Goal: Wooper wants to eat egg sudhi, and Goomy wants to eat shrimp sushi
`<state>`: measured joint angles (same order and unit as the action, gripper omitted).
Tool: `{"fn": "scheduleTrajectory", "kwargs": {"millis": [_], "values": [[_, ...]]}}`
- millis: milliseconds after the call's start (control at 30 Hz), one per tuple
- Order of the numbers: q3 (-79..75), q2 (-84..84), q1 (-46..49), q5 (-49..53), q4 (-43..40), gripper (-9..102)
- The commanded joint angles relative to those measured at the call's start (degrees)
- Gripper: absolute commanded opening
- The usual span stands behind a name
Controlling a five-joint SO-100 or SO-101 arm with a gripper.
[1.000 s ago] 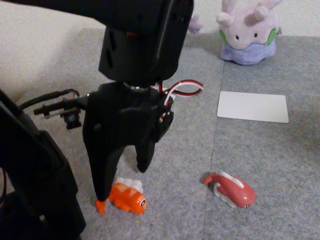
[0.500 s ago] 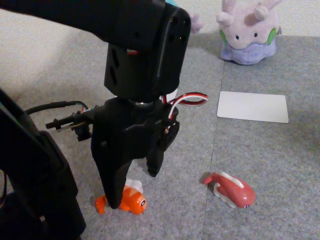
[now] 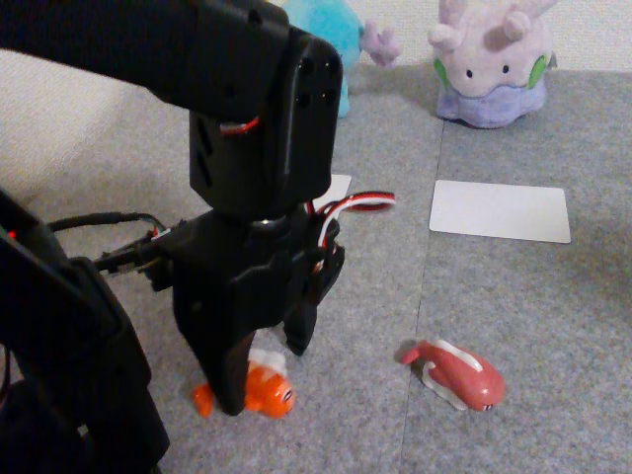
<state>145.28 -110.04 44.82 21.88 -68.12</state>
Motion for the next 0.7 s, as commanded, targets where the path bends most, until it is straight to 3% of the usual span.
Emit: {"fn": "scheduleTrajectory", "kwargs": {"millis": [0, 367, 667], "values": [[2.3, 0.7, 0.4, -0.6, 2.7, 23], [2.2, 0.6, 0.7, -1.6, 2.7, 10], [1.7, -4.8, -0.5, -11.5, 1.9, 7]]}}
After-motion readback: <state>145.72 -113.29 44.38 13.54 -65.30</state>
